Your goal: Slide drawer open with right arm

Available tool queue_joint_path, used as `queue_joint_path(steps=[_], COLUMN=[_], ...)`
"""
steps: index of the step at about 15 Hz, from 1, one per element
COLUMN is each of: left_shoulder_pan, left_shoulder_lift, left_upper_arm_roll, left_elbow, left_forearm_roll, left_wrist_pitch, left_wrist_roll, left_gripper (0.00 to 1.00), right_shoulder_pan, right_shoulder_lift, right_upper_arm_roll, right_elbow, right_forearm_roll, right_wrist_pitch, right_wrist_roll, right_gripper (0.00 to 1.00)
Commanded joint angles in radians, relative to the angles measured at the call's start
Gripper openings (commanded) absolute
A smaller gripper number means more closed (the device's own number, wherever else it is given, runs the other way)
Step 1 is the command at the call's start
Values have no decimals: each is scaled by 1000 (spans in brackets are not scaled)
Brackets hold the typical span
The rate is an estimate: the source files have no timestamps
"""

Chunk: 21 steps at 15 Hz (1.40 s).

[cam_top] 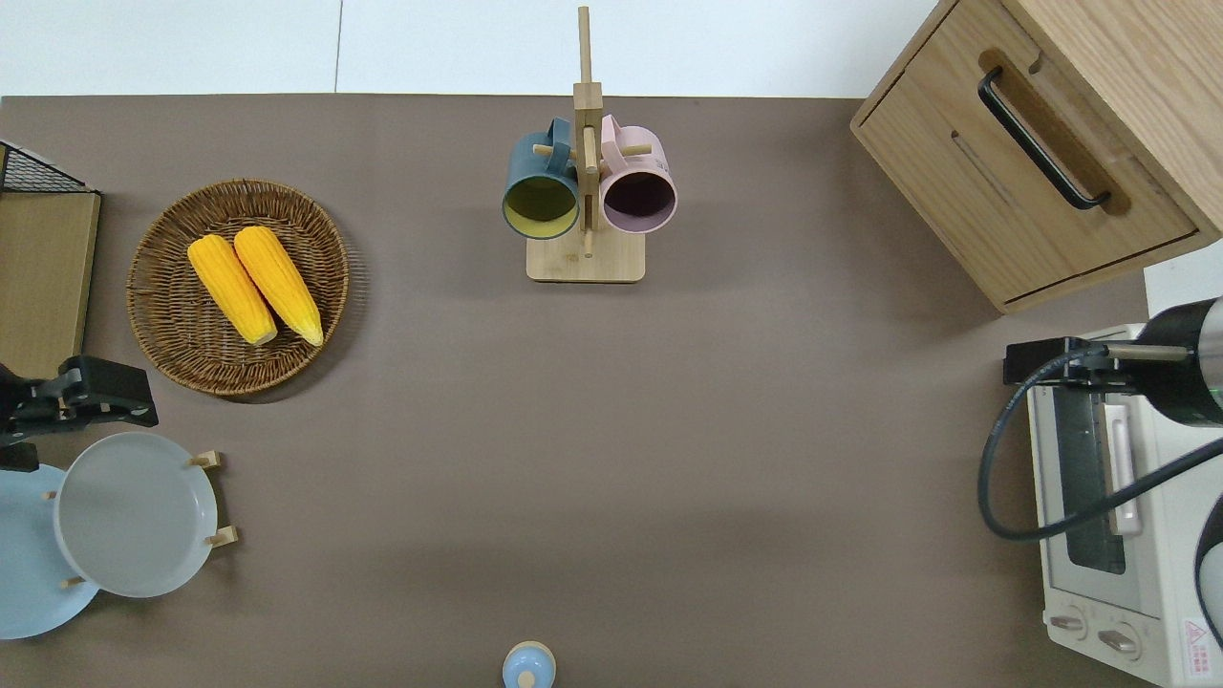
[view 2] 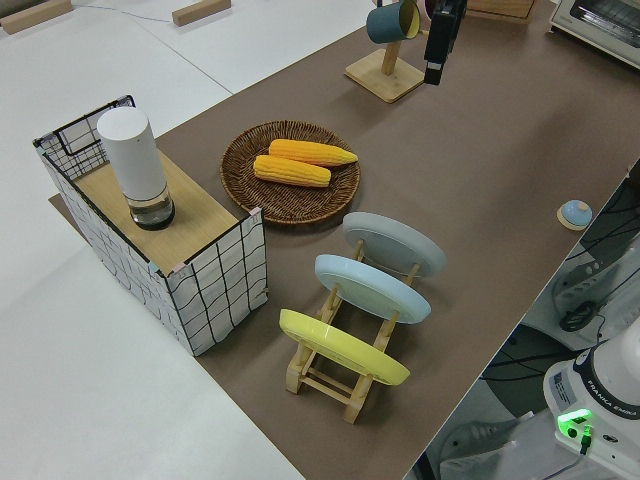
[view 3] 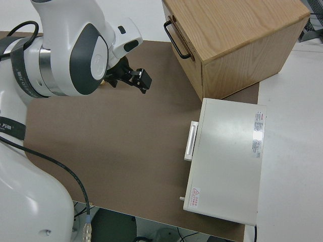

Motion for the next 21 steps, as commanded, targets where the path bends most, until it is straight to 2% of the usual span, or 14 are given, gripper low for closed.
queue_joint_path(steps=[1,7,20,21], left_shoulder_pan=[-4,-4,-4,-4], left_shoulder_lift=[-9,-9,-9,-9], left_upper_arm_roll=[5,5,5,5], left_elbow=[0,0,0,0], left_forearm_roll=[-4,-4,-4,-4], left_wrist_pitch=[-2,-2,-2,-2], left_wrist_roll=[11,10,10,10], left_gripper=[993,993,993,993], right_shoulder_pan=[-51,-67,-56,-56], right_shoulder_lift=[11,11,10,10], right_upper_arm_roll=[35,38,47,56], right_elbow=[24,29,29,29], right_forearm_roll=[20,17,15,14], right_wrist_pitch=[-28,-48,-57,-57], right_wrist_roll=[-16,-23,-20,-19], right_gripper=[992,992,992,992])
